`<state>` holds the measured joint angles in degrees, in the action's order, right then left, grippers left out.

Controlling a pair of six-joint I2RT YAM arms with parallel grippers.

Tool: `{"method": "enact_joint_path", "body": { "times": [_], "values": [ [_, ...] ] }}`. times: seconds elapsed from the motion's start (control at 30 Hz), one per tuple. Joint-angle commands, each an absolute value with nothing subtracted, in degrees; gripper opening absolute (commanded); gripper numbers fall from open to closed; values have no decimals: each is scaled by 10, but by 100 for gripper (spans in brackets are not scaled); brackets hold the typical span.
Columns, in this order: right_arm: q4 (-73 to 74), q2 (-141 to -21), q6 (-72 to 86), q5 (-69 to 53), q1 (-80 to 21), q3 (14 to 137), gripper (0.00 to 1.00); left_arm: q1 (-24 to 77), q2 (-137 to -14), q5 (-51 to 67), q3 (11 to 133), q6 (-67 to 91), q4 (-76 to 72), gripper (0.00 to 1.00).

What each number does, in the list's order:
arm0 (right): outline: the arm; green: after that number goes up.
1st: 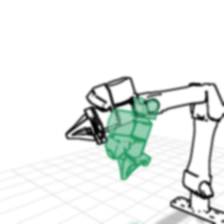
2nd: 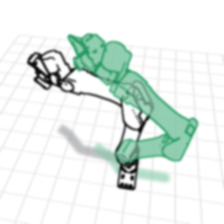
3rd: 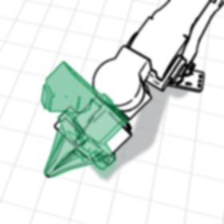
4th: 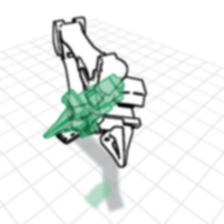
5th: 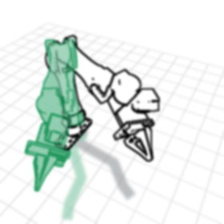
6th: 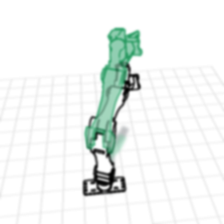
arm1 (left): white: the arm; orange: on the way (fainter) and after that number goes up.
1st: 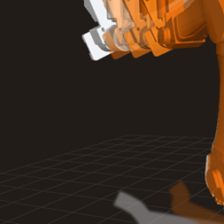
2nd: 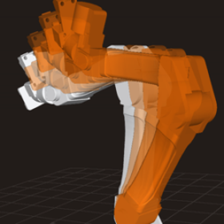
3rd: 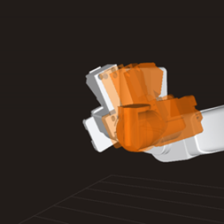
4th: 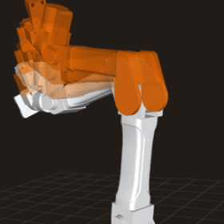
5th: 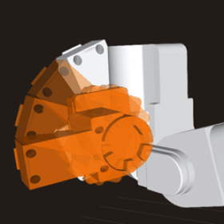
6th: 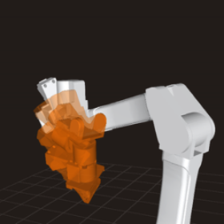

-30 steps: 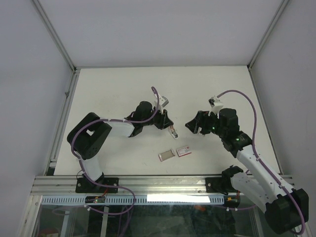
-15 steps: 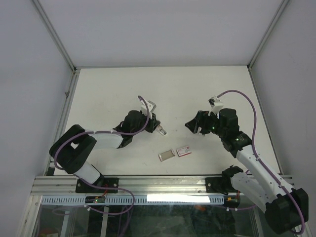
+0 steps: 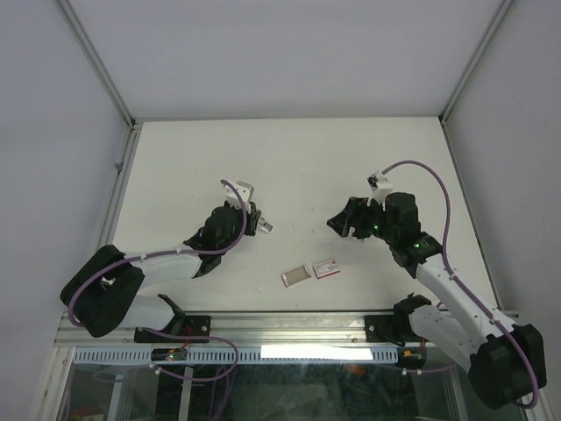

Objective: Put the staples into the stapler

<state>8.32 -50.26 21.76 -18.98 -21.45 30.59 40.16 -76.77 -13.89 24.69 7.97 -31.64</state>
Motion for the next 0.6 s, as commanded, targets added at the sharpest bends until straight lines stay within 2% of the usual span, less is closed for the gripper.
{"method": "enact_joint_path", "body": {
  "times": [0.0,0.57],
  "values": [
    [42,-502,224,-196,-212,302,72,408,-759,-171,252,68,-329,1],
    [31,-510,222,-192,-212,289,72,505,-841,-318,312,0,-280,0]
  ]
}}
